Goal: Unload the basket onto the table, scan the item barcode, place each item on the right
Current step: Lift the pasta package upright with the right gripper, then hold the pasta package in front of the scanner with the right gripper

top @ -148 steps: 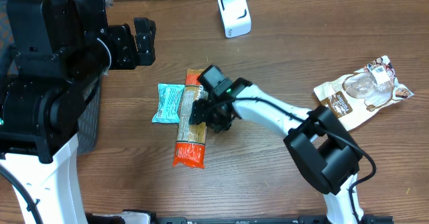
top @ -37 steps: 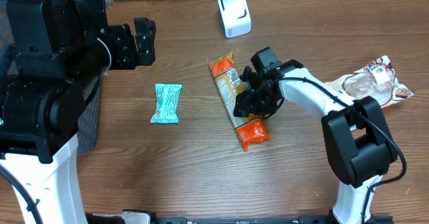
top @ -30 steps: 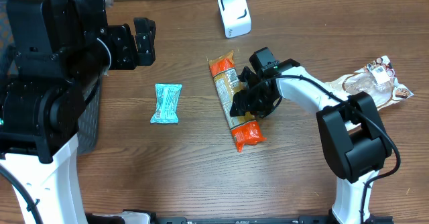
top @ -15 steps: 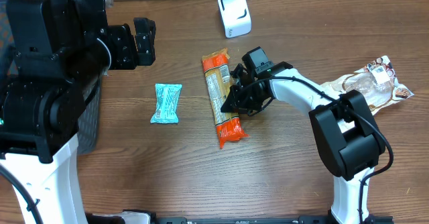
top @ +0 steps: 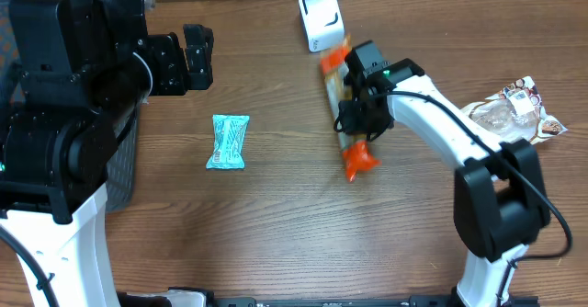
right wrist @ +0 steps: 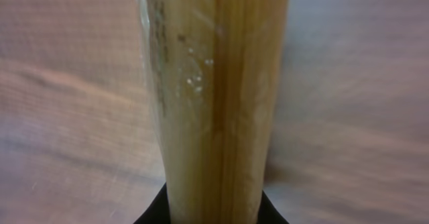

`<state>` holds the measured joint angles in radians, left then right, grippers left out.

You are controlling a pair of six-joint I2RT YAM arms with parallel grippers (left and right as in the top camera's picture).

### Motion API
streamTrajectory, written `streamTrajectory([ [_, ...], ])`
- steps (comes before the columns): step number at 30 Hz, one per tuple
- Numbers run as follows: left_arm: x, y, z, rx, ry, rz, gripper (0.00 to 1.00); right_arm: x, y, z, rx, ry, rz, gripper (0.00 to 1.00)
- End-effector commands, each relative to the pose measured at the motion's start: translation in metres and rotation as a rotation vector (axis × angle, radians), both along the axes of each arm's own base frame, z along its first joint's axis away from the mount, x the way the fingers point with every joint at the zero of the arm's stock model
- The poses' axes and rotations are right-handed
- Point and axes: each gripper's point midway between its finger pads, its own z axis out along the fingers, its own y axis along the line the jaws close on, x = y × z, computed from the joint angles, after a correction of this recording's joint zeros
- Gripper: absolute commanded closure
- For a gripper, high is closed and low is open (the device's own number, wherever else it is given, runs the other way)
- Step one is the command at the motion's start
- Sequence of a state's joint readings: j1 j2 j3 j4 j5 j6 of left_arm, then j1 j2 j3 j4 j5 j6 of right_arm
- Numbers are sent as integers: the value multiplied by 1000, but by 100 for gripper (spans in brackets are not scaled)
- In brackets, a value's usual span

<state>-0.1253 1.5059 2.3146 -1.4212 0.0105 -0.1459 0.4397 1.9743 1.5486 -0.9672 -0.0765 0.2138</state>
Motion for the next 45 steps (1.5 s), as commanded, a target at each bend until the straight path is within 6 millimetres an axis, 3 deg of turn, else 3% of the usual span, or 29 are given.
streamTrajectory([
  [1,3,1,-2,22,1,-5,0,30,2,78,-65,-295,91,96],
  [5,3,1,-1,22,1,-5,0,33,6,87,-49,-329,118,96],
  [8,3,1,-2,22,1,-5,0,21,30,104,90,-330,226,96],
  [11,3,1,-2,22,1,-5,0,-1,58,137,270,-349,376,96],
  [13,3,1,-2,22,1,-5,0,-15,69,173,380,-388,422,96],
  [17,3,1,-2,22,1,-5,0,-32,72,221,472,-471,481,96],
  [20,3,1,-2,22,1,-5,0,-44,72,242,513,-511,509,96],
  [25,3,1,-2,22,1,-5,0,-66,78,261,603,-515,586,96],
  [32,3,1,-1,22,1,-5,0,-69,80,279,632,-538,600,97],
  [36,3,1,-2,22,1,-5,0,-66,79,310,647,-611,590,97],
  [38,3,1,-1,22,1,-5,0,-55,72,321,593,-673,549,97],
  [41,3,1,-2,22,1,-5,0,-16,45,326,378,-811,391,97],
  [45,3,1,-2,22,1,-5,0,39,10,318,34,-952,172,96],
])
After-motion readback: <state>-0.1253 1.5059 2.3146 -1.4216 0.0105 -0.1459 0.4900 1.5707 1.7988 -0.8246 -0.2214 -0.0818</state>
